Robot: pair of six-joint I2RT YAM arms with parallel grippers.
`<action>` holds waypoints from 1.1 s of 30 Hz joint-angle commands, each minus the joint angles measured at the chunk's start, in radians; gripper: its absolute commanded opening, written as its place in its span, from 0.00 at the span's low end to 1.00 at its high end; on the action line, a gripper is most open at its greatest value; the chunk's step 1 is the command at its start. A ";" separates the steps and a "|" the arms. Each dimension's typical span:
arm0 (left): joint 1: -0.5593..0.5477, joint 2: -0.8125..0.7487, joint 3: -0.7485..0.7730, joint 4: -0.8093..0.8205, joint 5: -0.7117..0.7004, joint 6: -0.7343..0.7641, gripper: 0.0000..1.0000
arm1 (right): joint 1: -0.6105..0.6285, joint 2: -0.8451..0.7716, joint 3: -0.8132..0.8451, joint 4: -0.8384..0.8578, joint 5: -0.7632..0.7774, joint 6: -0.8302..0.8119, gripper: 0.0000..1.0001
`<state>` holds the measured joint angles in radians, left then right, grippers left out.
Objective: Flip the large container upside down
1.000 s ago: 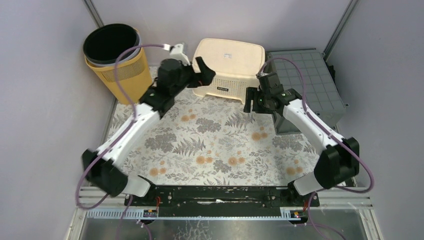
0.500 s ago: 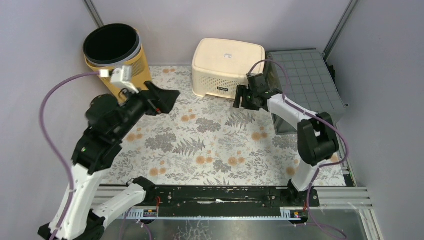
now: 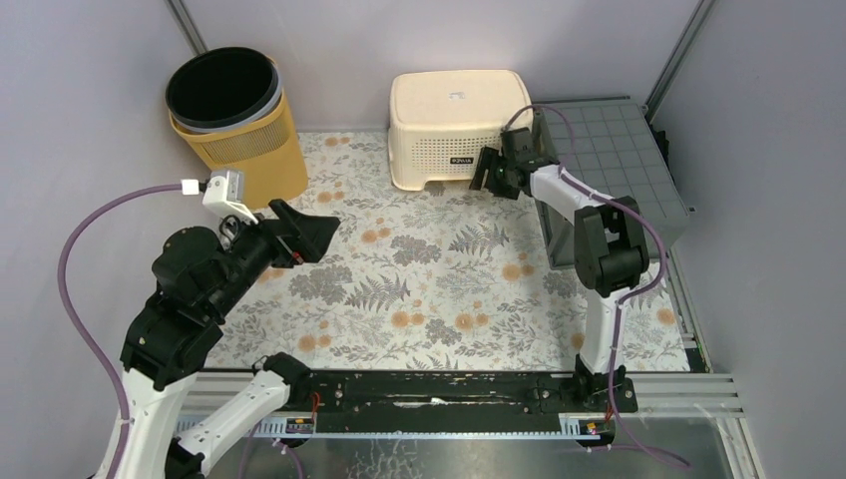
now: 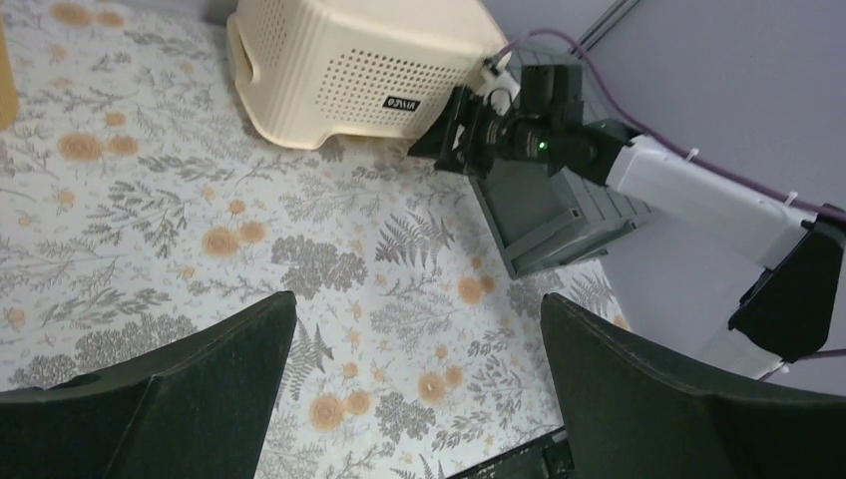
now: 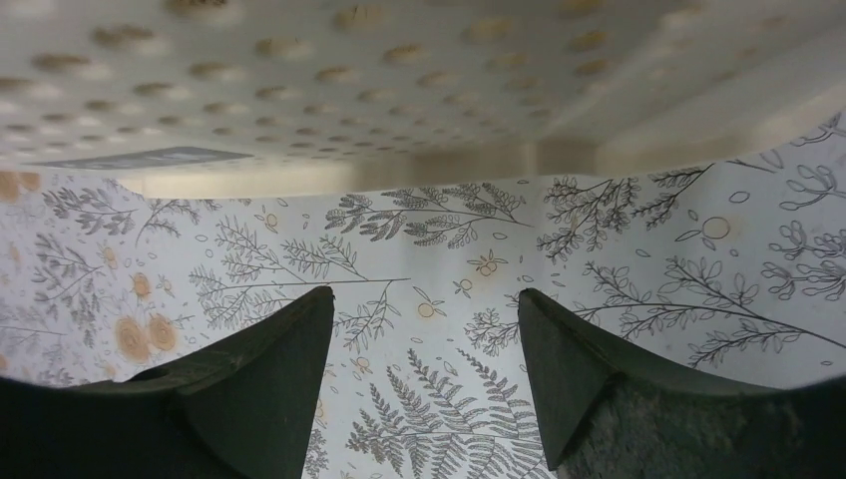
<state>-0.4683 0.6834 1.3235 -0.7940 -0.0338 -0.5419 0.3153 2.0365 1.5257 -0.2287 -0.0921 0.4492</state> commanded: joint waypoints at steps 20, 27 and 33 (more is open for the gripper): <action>0.007 -0.111 -0.179 -0.066 0.044 -0.093 1.00 | 0.102 -0.572 -0.354 0.051 -0.248 -0.004 0.89; 0.007 -0.103 -0.238 -0.020 0.055 -0.113 1.00 | 0.149 -0.668 -0.465 0.062 -0.279 0.017 0.89; 0.007 -0.104 -0.279 0.012 0.069 -0.127 1.00 | 0.163 -0.720 -0.535 0.063 -0.294 0.023 1.00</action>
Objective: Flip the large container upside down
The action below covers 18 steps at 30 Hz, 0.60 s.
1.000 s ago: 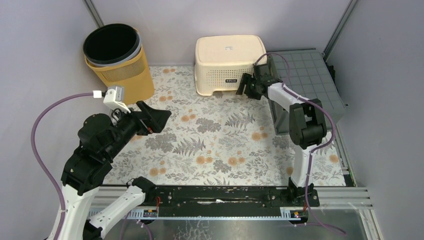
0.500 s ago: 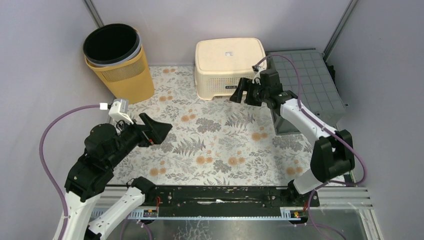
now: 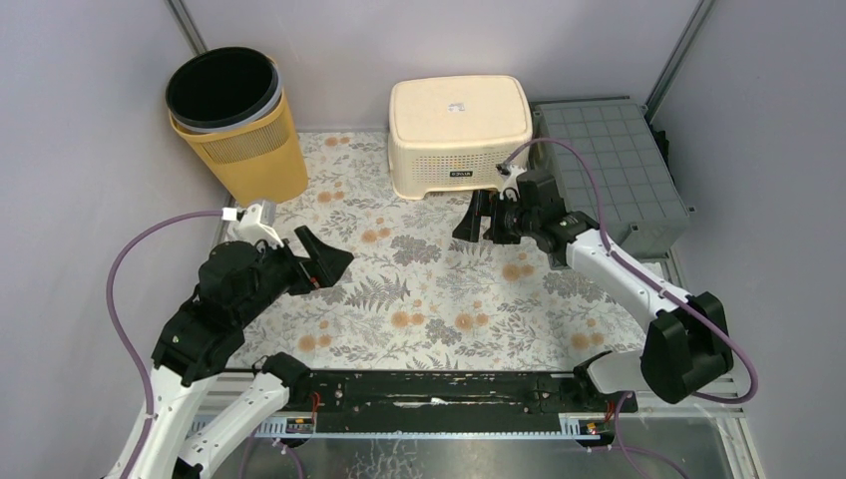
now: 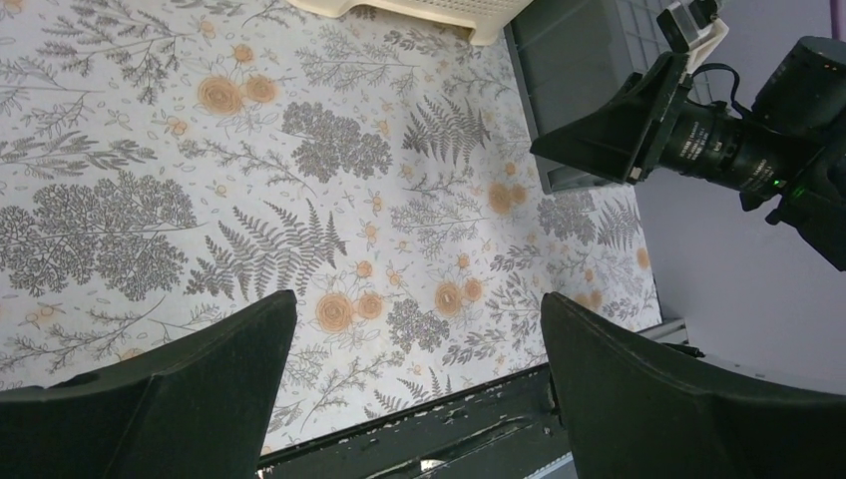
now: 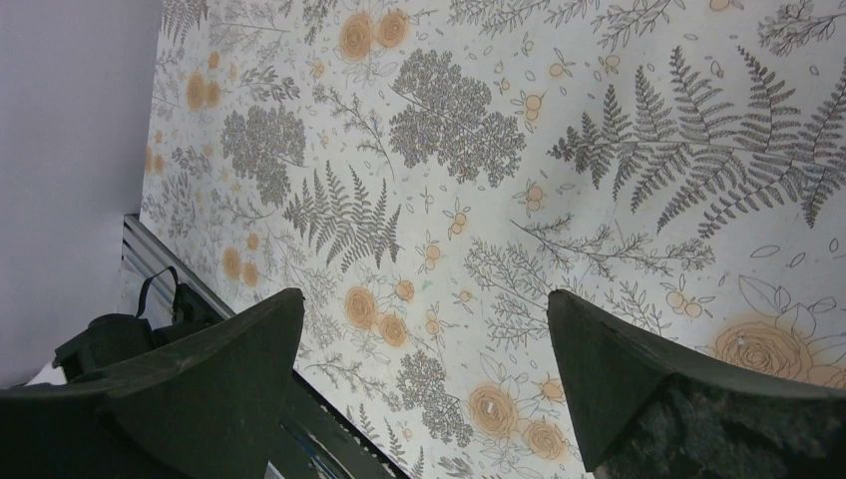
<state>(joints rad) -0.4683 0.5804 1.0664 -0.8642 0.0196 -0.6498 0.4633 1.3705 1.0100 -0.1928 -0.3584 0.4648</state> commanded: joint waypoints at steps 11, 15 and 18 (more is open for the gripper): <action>0.008 -0.001 -0.078 0.113 0.021 -0.036 1.00 | 0.032 -0.074 -0.047 0.016 -0.037 0.004 0.99; 0.008 0.005 -0.086 0.126 0.018 -0.036 1.00 | 0.033 -0.069 -0.045 0.012 -0.042 0.001 1.00; 0.007 0.012 -0.089 0.126 0.008 -0.037 1.00 | 0.036 -0.065 -0.045 0.013 -0.044 0.003 1.00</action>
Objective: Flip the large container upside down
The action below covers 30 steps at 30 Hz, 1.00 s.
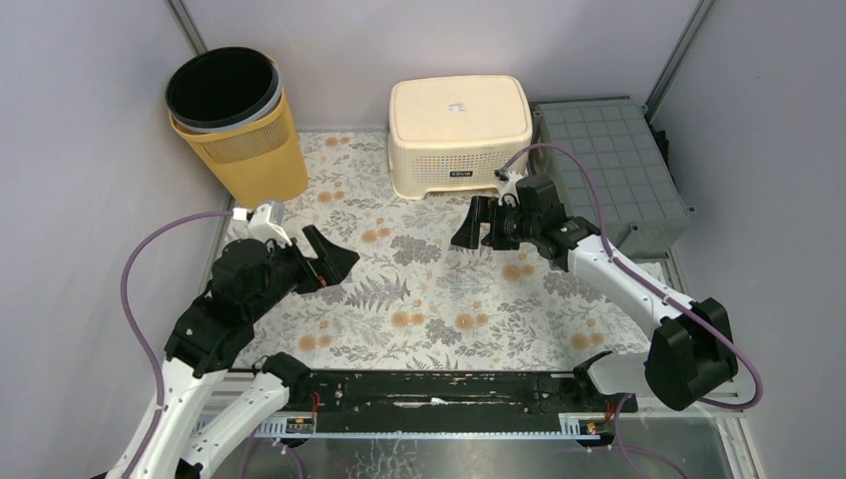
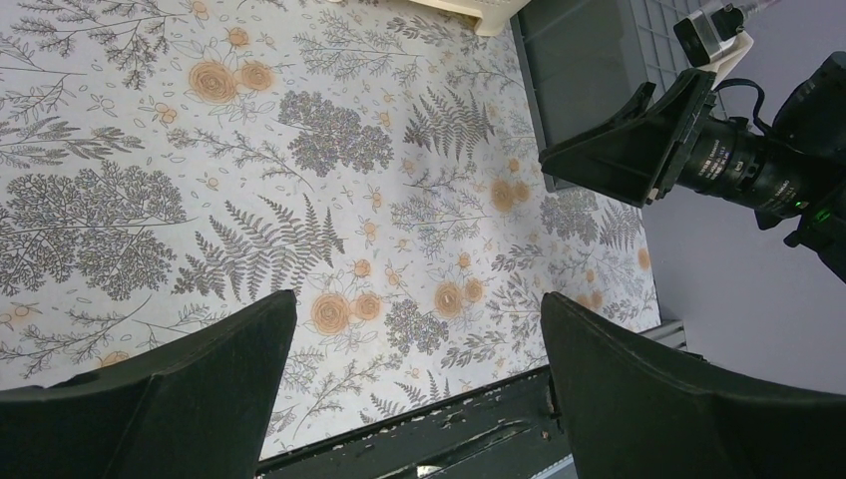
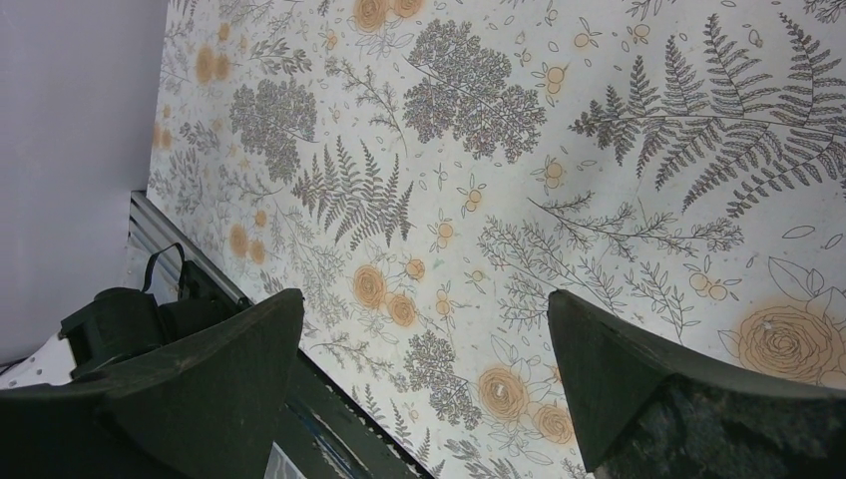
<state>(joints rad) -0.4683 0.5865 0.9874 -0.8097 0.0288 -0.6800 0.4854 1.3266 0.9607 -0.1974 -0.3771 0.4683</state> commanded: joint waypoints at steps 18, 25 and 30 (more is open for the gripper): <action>0.008 0.002 -0.055 0.103 0.021 -0.021 1.00 | 0.022 -0.013 -0.018 0.034 -0.039 0.007 1.00; 0.008 0.005 -0.062 0.116 0.027 -0.022 1.00 | 0.024 -0.012 -0.027 0.044 -0.051 0.003 0.99; 0.007 0.002 -0.066 0.120 0.037 -0.006 1.00 | 0.026 -0.009 -0.027 0.051 -0.073 -0.003 1.00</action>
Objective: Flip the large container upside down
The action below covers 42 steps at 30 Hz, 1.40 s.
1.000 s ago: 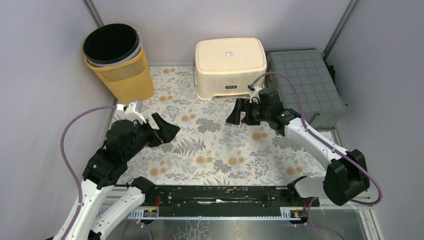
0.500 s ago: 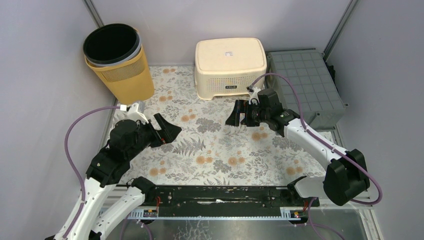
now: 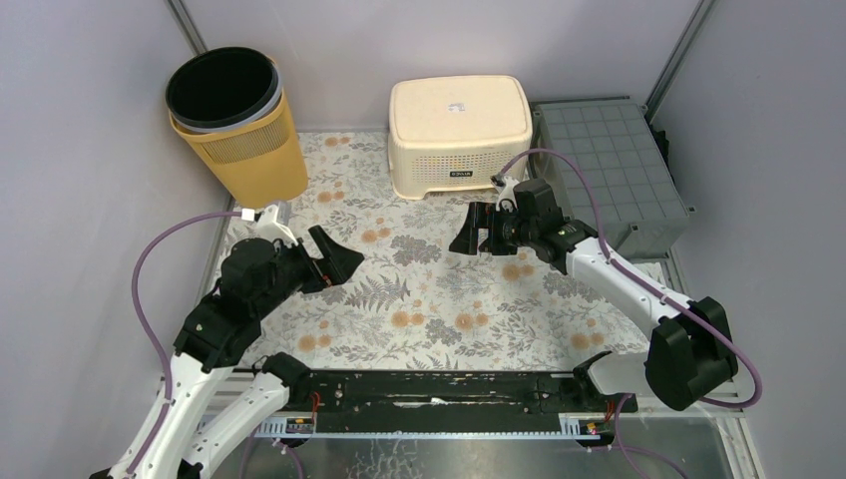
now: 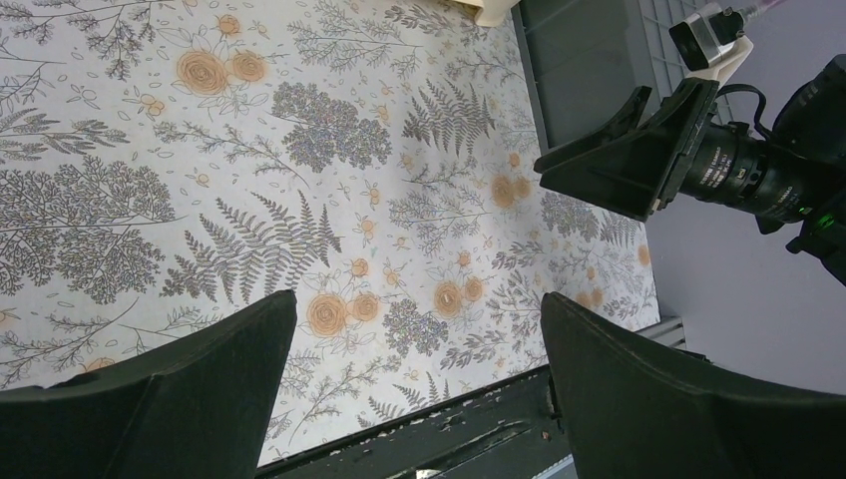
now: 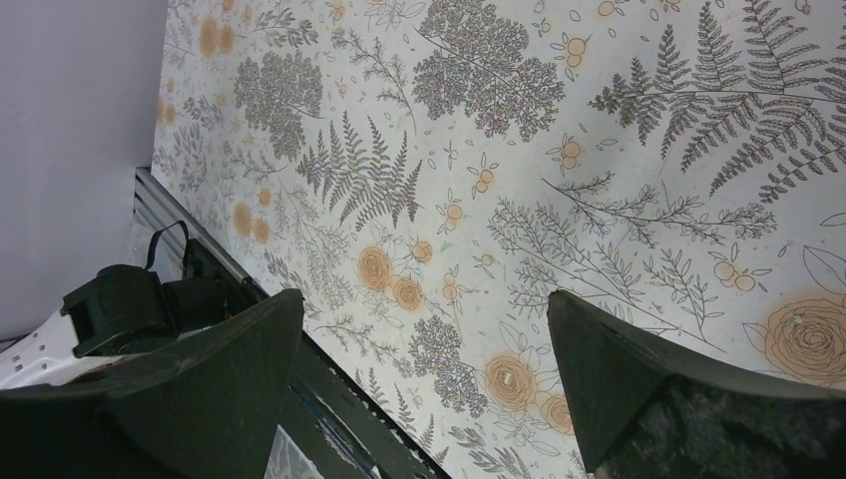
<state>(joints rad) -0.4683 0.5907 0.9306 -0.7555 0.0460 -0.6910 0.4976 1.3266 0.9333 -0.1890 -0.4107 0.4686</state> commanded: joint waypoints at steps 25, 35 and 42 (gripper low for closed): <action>0.007 -0.055 -0.042 0.087 -0.003 0.013 1.00 | 0.070 -0.138 -0.079 0.209 -0.107 -0.044 0.99; 0.007 -0.113 -0.105 0.168 0.023 0.013 1.00 | 0.087 -0.198 -0.105 0.178 -0.050 -0.145 0.99; 0.007 -0.133 -0.130 0.165 -0.006 0.030 1.00 | 0.087 -0.221 -0.146 0.231 -0.066 -0.133 0.99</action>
<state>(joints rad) -0.4683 0.4751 0.8188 -0.6579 0.0559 -0.6880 0.5755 1.1385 0.7963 -0.0307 -0.4736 0.3511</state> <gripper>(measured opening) 0.998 0.993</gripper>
